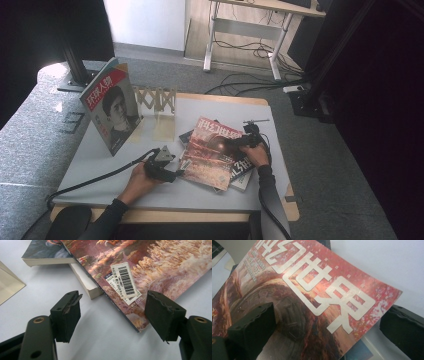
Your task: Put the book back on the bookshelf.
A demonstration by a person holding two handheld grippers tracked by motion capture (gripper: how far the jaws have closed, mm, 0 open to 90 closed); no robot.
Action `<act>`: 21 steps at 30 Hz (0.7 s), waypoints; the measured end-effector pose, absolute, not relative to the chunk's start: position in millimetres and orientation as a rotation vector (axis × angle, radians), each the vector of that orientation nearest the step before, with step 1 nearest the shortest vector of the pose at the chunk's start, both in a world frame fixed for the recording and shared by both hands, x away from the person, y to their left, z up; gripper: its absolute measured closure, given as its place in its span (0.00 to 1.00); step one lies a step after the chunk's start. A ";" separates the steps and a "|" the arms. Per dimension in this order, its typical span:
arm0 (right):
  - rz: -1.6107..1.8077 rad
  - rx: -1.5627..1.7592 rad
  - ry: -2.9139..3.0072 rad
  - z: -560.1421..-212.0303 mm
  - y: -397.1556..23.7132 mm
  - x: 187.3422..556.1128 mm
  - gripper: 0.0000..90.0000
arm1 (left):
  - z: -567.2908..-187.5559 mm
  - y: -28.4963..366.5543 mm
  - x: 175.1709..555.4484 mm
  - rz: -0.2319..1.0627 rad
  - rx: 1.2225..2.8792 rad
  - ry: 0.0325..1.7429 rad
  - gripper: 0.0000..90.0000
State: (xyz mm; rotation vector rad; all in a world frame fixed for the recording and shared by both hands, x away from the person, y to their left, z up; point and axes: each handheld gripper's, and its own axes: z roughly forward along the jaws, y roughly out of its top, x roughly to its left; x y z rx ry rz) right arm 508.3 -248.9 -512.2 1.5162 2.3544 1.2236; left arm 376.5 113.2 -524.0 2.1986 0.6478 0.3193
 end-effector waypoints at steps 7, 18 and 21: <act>1.211 1.477 2.247 -502.8 -255.1 501.2 0.37 | -524.0 113.3 376.9 0.310 2.203 0.644 0.33; 1.241 1.386 2.153 -491.5 -261.3 491.1 0.78 | -524.0 113.6 377.2 0.303 2.202 0.646 0.33; 1.248 1.364 2.146 -485.9 -262.0 488.0 0.88 | -524.1 113.7 377.8 0.293 2.197 0.652 0.33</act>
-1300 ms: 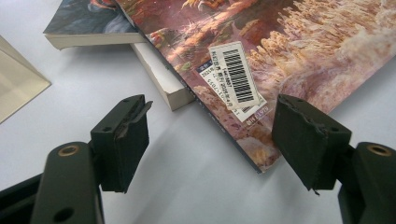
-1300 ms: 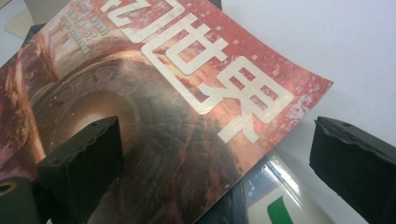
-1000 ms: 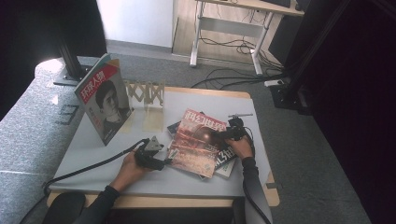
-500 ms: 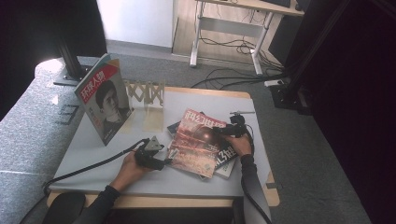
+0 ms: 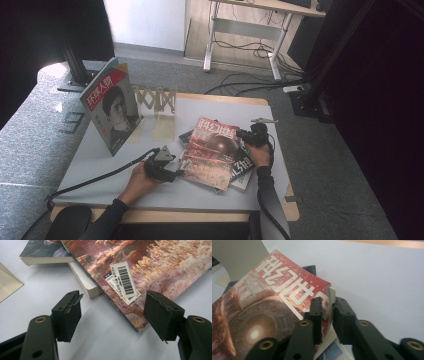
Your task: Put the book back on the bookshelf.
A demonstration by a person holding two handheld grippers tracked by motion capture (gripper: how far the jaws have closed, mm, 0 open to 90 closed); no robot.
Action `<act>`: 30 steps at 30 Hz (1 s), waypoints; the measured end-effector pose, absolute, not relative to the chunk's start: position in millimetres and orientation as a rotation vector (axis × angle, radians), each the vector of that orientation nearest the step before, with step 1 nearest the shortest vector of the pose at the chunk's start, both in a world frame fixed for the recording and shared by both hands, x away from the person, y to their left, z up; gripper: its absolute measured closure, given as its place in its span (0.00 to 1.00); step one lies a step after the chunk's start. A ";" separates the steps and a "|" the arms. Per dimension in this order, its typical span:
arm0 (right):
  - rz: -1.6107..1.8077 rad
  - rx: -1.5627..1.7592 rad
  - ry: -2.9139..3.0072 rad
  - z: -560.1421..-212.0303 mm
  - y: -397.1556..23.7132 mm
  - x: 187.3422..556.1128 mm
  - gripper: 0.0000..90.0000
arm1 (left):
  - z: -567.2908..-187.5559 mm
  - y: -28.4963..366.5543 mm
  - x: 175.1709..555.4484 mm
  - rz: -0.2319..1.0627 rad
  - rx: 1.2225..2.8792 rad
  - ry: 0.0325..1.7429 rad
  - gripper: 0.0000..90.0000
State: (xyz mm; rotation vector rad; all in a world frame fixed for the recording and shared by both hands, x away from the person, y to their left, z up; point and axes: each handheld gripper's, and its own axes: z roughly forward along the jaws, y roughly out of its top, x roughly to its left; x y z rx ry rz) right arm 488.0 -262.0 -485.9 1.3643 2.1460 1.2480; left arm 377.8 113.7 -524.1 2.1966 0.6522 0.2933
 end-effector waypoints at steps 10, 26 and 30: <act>1.223 1.320 2.162 -468.3 -255.2 483.5 0.93 | -524.1 114.7 378.6 0.282 2.195 0.653 0.33; 1.294 1.211 2.164 -437.9 -247.1 467.9 0.94 | -524.4 115.7 381.7 0.252 2.196 0.679 0.31; 1.298 1.160 2.169 -427.3 -242.0 461.9 0.94 | -524.8 115.5 382.7 0.241 2.197 0.689 0.30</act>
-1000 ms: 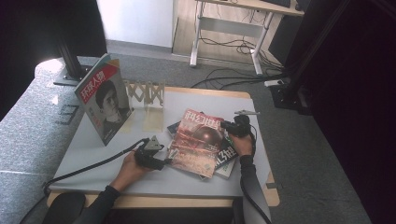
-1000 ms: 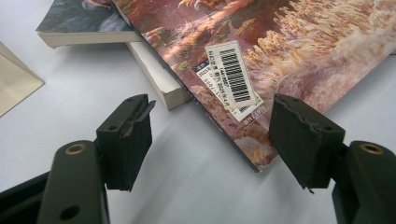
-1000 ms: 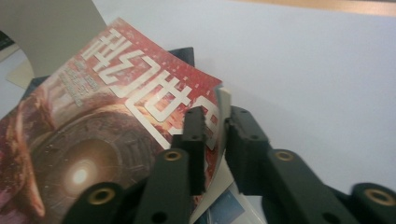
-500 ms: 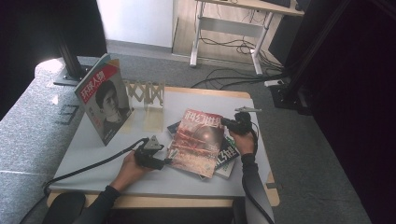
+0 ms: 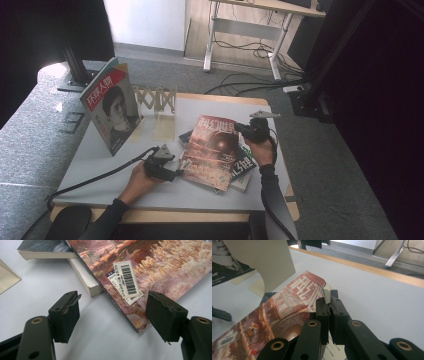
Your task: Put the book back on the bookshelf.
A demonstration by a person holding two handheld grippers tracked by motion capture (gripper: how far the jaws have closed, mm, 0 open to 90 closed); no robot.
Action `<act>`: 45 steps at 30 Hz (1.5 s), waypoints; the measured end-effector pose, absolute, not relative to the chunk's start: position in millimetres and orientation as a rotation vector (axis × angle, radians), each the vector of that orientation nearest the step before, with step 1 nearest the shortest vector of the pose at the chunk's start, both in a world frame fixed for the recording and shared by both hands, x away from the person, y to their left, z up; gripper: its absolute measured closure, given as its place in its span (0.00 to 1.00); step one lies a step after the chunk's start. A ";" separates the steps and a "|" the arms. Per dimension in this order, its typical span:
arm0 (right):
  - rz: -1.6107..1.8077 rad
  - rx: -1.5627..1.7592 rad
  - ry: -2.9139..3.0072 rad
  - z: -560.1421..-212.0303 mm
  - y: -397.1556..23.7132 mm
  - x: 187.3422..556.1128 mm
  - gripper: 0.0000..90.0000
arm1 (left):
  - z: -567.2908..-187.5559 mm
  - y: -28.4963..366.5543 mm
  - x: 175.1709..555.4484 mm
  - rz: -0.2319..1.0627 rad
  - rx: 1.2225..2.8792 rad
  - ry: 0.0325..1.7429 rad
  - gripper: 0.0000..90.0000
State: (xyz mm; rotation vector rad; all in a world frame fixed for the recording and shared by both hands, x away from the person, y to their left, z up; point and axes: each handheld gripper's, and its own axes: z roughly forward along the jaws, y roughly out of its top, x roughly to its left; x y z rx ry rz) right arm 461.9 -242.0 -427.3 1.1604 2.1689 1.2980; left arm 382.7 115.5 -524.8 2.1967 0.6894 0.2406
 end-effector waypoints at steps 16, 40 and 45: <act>1.369 1.037 2.159 -399.1 -235.1 441.7 0.94 | -523.1 118.0 389.2 0.189 2.228 0.711 0.23; 1.457 0.876 2.139 -375.0 -230.8 409.8 0.94 | -481.6 84.7 442.6 0.171 2.205 0.637 0.31; 1.458 0.862 2.145 -373.9 -231.2 407.0 0.93 | -486.8 80.6 454.9 0.105 2.218 0.626 0.30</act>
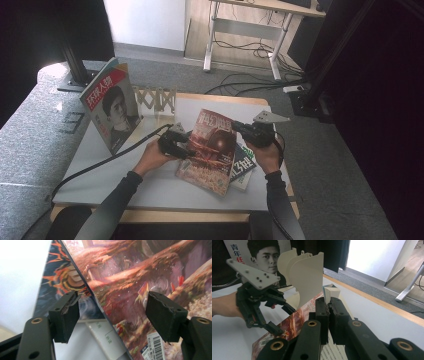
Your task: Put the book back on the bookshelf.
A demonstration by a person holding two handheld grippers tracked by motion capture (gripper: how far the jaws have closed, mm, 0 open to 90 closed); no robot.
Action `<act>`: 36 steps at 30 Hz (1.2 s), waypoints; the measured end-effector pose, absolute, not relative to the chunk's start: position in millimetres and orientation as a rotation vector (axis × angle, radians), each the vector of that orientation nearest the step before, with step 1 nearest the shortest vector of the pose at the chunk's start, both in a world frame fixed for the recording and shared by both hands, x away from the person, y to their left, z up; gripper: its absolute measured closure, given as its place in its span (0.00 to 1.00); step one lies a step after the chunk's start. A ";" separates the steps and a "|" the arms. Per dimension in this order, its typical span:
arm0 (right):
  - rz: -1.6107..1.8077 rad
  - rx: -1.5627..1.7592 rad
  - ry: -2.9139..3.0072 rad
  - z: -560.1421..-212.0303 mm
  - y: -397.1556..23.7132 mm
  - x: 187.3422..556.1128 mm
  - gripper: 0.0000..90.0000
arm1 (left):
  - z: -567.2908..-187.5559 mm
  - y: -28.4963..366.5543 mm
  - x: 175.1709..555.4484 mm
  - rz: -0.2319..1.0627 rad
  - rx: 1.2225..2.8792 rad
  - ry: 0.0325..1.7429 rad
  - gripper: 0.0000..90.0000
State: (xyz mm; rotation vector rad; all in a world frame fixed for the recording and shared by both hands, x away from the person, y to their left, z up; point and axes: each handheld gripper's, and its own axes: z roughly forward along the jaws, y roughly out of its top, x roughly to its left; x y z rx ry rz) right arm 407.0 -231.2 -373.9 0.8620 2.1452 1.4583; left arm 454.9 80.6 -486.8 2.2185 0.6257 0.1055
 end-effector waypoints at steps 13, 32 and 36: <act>1.451 0.846 2.149 -377.6 -230.2 407.0 0.93 | -489.5 77.3 460.5 -0.002 2.248 0.600 0.47; 1.461 0.828 2.138 -376.7 -231.6 403.3 0.93 | -482.5 89.5 459.7 -0.041 2.217 0.583 0.71; 1.459 0.830 2.133 -377.1 -233.8 401.9 0.93 | -479.8 89.8 455.6 -0.041 2.207 0.559 0.77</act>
